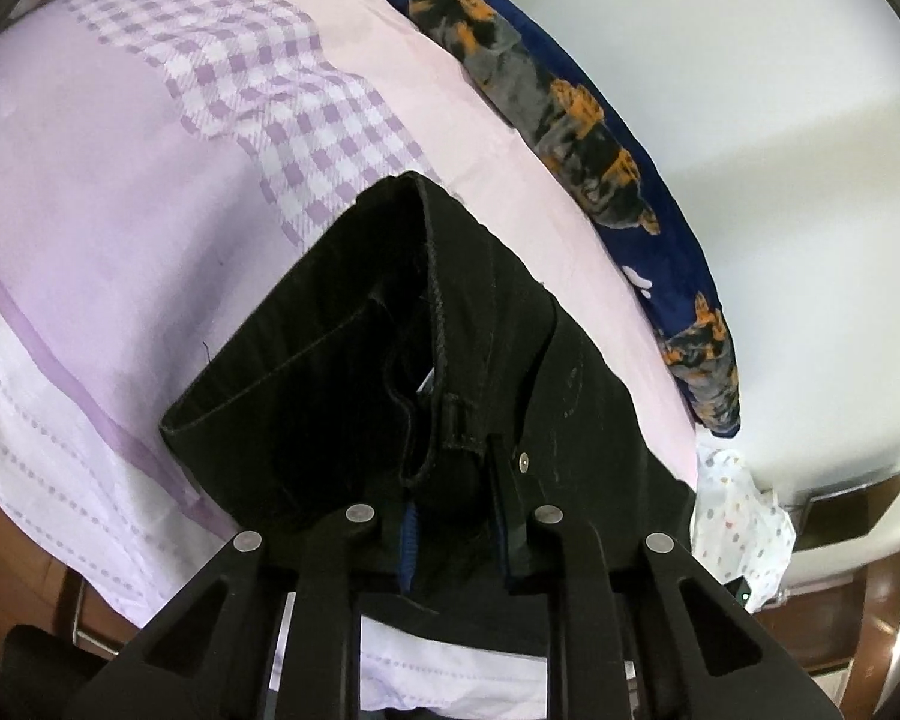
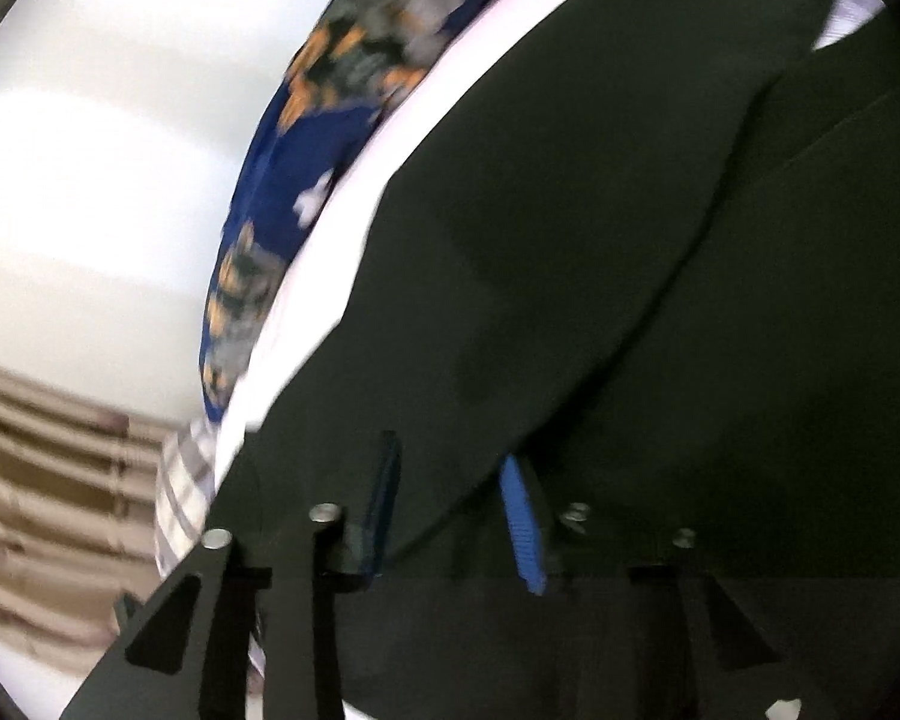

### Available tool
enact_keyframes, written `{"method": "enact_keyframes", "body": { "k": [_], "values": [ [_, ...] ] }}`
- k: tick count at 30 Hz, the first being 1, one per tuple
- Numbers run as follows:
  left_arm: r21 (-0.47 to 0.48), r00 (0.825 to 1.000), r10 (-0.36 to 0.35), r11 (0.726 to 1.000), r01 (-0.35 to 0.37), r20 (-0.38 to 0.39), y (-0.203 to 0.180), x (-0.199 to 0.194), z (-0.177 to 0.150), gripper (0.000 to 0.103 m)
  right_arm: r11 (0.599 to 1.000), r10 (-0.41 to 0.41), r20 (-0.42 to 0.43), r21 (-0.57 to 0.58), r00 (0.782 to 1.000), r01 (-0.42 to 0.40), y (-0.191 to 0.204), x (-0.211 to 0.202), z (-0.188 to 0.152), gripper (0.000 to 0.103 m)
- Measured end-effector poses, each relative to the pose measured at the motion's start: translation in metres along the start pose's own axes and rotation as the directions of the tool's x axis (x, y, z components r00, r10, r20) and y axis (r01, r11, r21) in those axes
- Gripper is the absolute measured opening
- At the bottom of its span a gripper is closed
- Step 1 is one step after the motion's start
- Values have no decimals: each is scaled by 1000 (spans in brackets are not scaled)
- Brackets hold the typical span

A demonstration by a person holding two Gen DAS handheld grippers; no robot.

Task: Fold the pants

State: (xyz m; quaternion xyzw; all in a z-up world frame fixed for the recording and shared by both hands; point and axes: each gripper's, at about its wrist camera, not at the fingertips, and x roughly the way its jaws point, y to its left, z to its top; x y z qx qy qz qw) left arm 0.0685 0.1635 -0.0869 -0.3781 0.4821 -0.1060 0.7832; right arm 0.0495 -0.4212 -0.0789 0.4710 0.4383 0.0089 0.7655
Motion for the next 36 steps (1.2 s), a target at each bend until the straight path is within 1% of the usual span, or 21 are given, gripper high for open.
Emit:
{"method": "enact_keyframes", "body": {
  "k": [3,4,5,8,9,11,13,17,19,20,22,24,27,30,34,36],
  "values": [
    [30,999,35,999,-35,0,-3,2,2,19,999,-20,59,32,998,19,-15,-8,22,24],
    [41,999,47,998,-47,0,-4,4,2,19,999,-13,70,38,997,10,-18,-11,30,23],
    [45,999,54,998,-54,1,-4,4,2,19,998,-47,66,45,997,44,-20,-12,34,23],
    [43,998,70,997,-70,-3,-3,7,4,19,994,-106,110,29,988,103,-22,-17,50,22],
    [42,997,72,997,-72,-4,-2,7,4,19,993,-120,120,35,985,116,-25,-19,55,21],
    [46,996,88,995,-87,-12,-2,9,5,19,989,-141,138,60,980,134,-31,-22,65,13],
    [59,994,106,993,-105,-15,-4,12,6,19,987,-153,157,78,976,142,-41,-31,75,11],
    [80,992,125,989,-123,-22,-6,15,10,19,980,-194,171,75,966,183,-43,-40,84,5],
    [98,992,124,988,-121,-27,-8,14,12,19,975,-223,188,43,957,218,-34,-48,81,4],
    [118,992,126,986,-122,-27,-11,13,14,19,968,-249,199,38,948,246,-28,-54,79,4],
    [164,991,131,979,-124,-30,-18,10,17,19,962,-266,232,5,936,273,-13,-68,73,4],
    [217,989,138,968,-125,-46,-24,7,22,19,961,-262,266,-19,928,277,1,-89,65,4],
    [296,984,156,947,-126,-80,-27,5,24,19,969,-235,296,-4,926,247,15,-125,47,4],
    [366,978,169,924,-114,-121,-23,5,25,19,960,-265,295,-5,918,279,21,-143,26,3],
    [461,963,224,878,-133,-150,-16,11,17,19,941,-327,269,1,906,339,19,-152,-4,3],
    [489,955,249,861,-141,-163,-12,14,11,19,933,-351,250,17,902,359,14,-150,-12,3]
  ]
}}
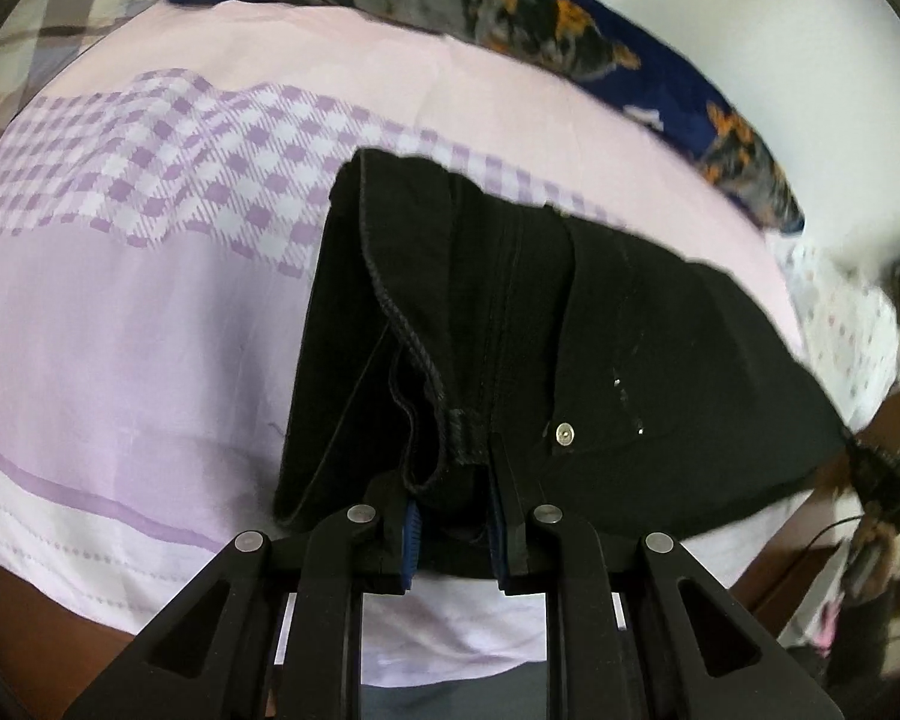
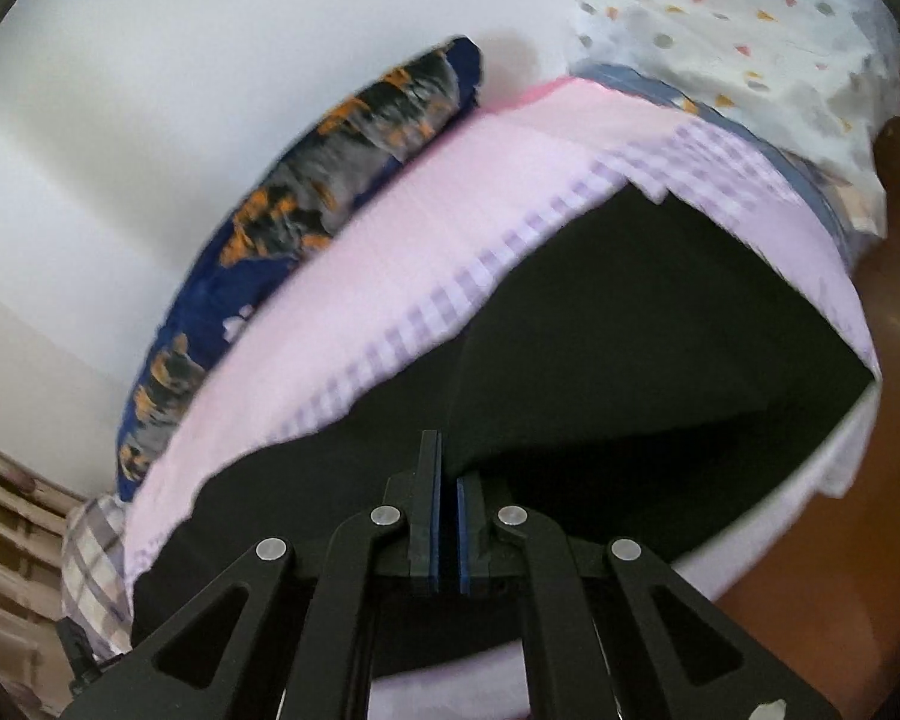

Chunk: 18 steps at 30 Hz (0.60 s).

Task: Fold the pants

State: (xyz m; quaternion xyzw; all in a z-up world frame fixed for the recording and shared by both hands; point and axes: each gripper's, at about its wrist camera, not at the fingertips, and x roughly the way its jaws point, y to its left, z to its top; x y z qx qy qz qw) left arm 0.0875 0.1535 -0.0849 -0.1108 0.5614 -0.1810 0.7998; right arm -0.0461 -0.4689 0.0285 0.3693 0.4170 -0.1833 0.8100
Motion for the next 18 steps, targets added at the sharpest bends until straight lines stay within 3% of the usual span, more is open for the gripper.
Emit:
{"method": "enact_keyframes", "body": {
  "k": [5,9,14,18],
  "values": [
    [64,999,45,997,-44,-6,-4,3,-8,20,997,-70,-71,31,995,73,-20,17,-19,3],
    [161,991,127,978,-132,38,-16,1,-15,25,993,-106,-121,42,987,112,-30,36,-29,3],
    [147,992,126,981,-129,27,-16,-13,-19,34,995,-55,-133,73,990,66,-39,39,-29,3],
    [180,979,202,962,-203,28,-17,-31,-27,40,995,-21,-126,91,992,33,-42,38,-28,5]
  ]
}}
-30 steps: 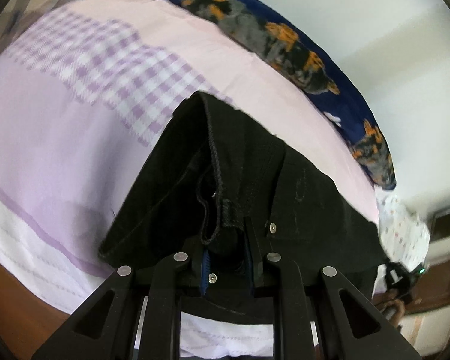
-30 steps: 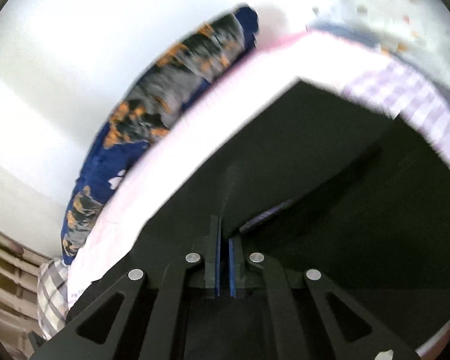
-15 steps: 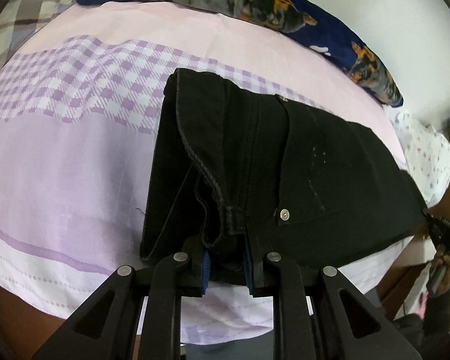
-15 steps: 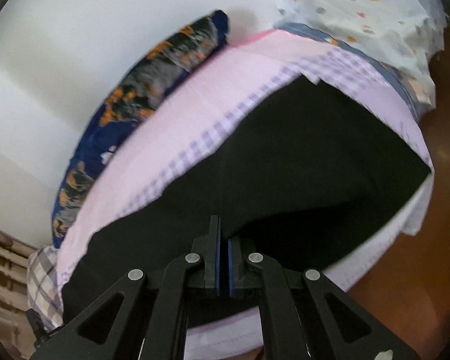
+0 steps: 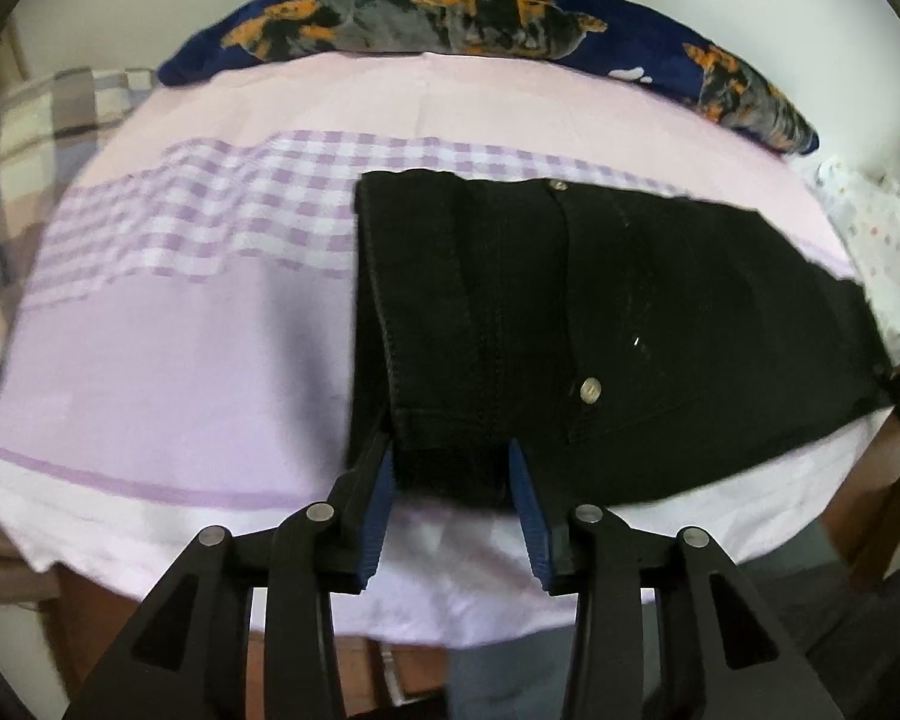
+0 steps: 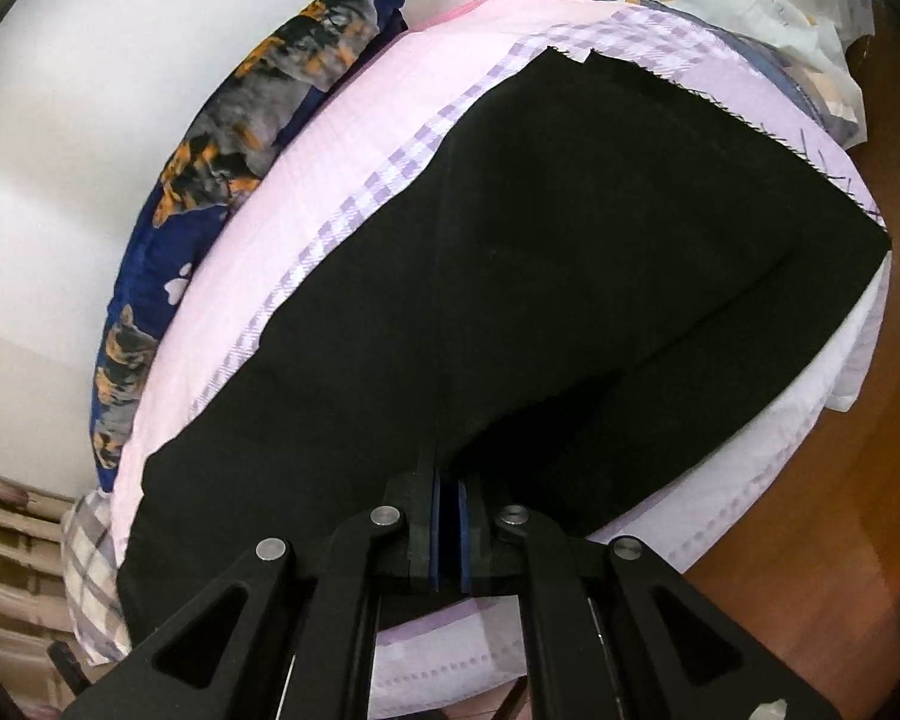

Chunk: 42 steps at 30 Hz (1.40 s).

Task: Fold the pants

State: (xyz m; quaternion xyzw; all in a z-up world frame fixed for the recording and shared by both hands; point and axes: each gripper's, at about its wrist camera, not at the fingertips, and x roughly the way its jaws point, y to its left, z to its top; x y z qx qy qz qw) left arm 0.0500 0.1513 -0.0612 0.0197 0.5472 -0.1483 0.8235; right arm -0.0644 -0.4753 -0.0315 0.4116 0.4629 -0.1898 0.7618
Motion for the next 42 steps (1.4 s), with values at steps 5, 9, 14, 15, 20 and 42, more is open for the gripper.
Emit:
{"method": "enact_keyframes", "body": {
  "k": [5,9,14,15,20,42],
  "values": [
    [36,996,5,999,-9,89,-16,-34,-4,40,997,66,3,49,998,-66,-8,-1,4,8],
    [160,986,-107,983,86,130,-67,-39,14,41,989,112,18,100,994,-113,-16,-2,10,8],
    [335,963,-261,915,224,70,-154,-13,32,41,978,175,46,109,983,-179,-15,-10,20,6],
    [382,956,-291,889,253,43,-180,-4,33,41,979,176,47,100,983,-180,-13,-11,22,6],
    [537,935,-350,779,323,-55,-273,25,29,41,967,224,52,114,973,-228,-9,-17,30,6],
    [674,968,-239,703,225,-75,-387,73,5,7,931,317,106,153,942,-331,-38,-18,33,11]
  ]
}}
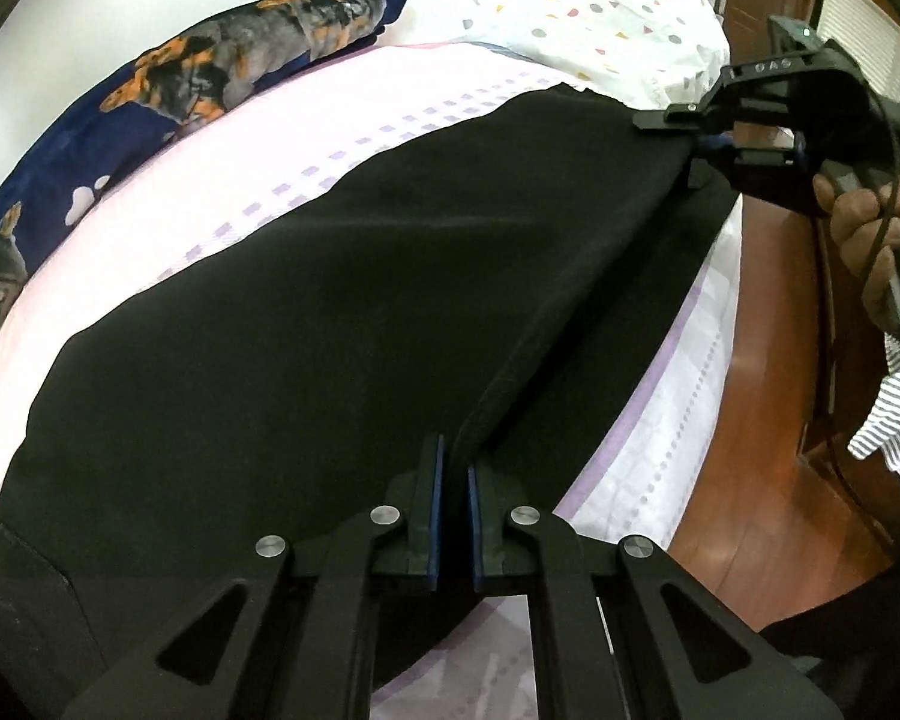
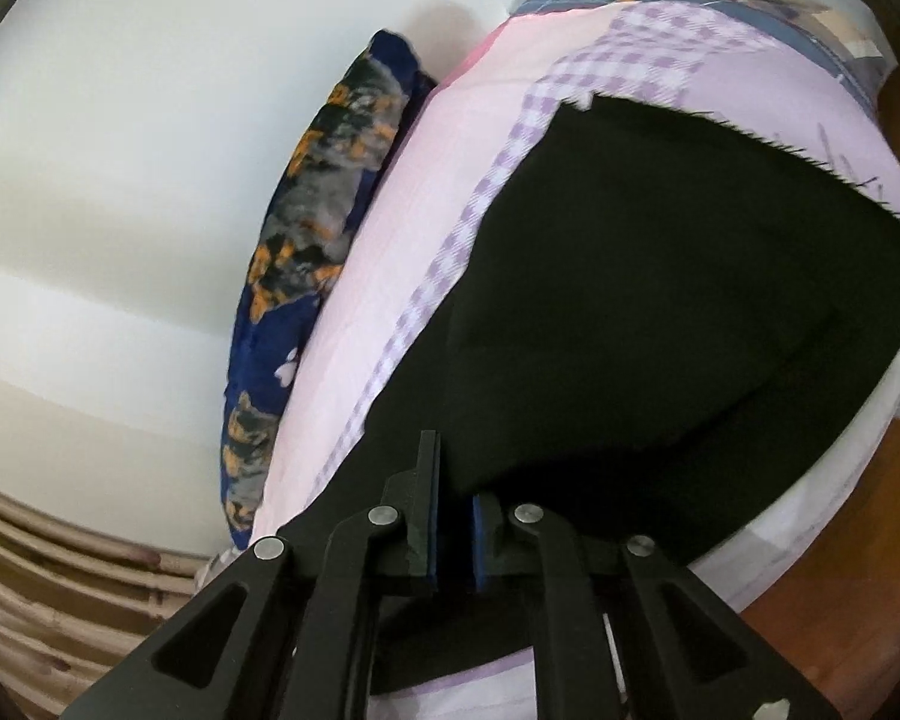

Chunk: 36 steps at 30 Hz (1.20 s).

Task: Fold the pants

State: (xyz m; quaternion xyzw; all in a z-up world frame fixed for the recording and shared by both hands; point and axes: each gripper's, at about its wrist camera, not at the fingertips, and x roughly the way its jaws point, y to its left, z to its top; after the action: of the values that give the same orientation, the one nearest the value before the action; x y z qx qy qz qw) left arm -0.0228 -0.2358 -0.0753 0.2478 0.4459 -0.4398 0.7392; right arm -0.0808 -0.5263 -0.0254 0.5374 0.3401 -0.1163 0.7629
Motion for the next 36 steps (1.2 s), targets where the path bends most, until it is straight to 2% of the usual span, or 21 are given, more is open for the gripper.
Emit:
{"method": "enact_keyframes", "body": {
  "k": [8,18,21,22,24,27,29,32,36],
  "values": [
    [-4,1000,4,1000,-4,-3,-2,0,0,7,995,9,39,96,999,-13,-36,3,23,15],
    [-2,1000,9,1000,-9,-5,-3,1,-1,8,980,-34,89,197,995,16,-70,-13,22,17],
    [-2,1000,12,1000,-12,-4,-3,1,0,8,977,-58,119,212,991,31,-76,-17,27,17],
    [-5,1000,11,1000,-11,-5,-3,1,0,8,975,-70,141,221,988,37,-80,-22,30,21],
    [-11,1000,10,1000,-10,-7,-2,1,0,8,971,-106,174,229,979,64,-86,-30,36,22],
    [-8,1000,15,1000,-15,-8,-3,1,-1,8,968,-109,206,246,972,57,-96,-41,47,22],
    [-10,1000,17,1000,-17,-11,-4,2,-1,8,968,-127,207,238,970,76,-100,-45,53,19],
    [-11,1000,18,1000,-18,-15,-4,2,0,8,973,-149,192,204,970,109,-96,-47,57,7],
    [0,1000,15,1000,-15,1,-4,-2,1,8,972,-230,216,104,949,212,-73,-59,55,5]
  ]
}}
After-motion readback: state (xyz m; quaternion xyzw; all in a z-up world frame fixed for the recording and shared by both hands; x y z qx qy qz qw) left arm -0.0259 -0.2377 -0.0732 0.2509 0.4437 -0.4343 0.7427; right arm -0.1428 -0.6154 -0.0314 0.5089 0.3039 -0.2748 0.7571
